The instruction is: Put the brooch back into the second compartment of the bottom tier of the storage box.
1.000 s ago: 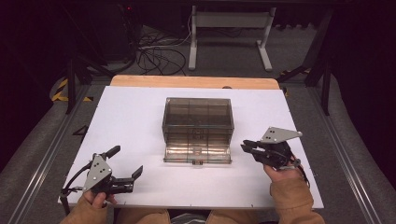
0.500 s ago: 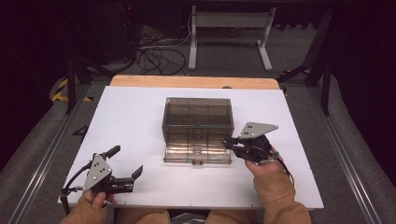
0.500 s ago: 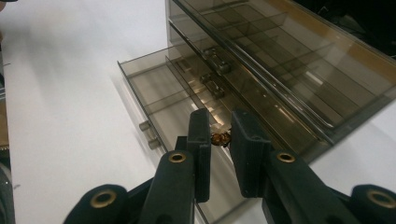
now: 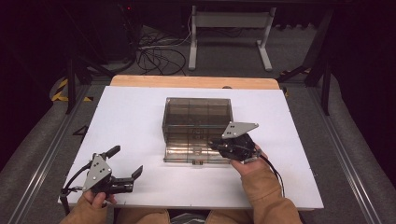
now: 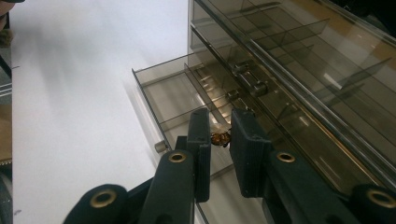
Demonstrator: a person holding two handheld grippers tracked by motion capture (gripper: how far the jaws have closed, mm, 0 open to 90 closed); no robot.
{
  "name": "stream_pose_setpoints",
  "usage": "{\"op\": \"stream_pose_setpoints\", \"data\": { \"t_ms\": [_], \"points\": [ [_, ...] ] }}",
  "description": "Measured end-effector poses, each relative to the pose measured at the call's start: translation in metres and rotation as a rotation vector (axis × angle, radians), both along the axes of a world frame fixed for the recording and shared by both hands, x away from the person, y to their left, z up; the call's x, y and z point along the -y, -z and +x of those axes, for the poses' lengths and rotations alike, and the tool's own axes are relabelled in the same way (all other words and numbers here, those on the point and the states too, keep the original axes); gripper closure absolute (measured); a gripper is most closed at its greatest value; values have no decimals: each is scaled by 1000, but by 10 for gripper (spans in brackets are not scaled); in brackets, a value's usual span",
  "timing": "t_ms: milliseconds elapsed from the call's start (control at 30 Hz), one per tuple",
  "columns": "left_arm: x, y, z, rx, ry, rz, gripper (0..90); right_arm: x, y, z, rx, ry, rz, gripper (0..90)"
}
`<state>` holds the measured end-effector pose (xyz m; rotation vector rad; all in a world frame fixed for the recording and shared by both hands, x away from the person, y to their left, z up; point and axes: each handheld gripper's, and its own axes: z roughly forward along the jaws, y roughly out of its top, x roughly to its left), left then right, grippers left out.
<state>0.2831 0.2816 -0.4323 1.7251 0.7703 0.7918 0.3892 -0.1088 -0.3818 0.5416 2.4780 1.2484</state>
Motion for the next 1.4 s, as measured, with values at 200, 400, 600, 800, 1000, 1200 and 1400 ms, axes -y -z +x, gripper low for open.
{"op": "stream_pose_setpoints", "data": {
  "t_ms": [200, 400, 600, 800, 1000, 1200, 1400],
  "points": [
    [0, 0, 0, -2, 4, 3, 25, -11, 7, 3, -12, -13, 7, 786],
    [0, 0, 0, -3, 6, 3, 26, -20, 17, 8, -32, -29, 19, 786],
    [0, 0, 0, -3, 7, 3, 26, -26, 23, 9, -28, -34, 27, 786],
    [0, 0, 0, -3, 9, 3, 26, -31, 33, 11, -28, -27, 34, 786],
    [0, 0, 0, -3, 10, 6, 26, -34, 40, 11, -20, -22, 38, 786],
    [0, 0, -1, -4, 12, 7, 25, -33, 46, 13, -11, -8, 53, 785],
    [0, 0, -1, -2, 14, 9, 26, -35, 49, 13, -10, -9, 45, 784]
  ]
}}
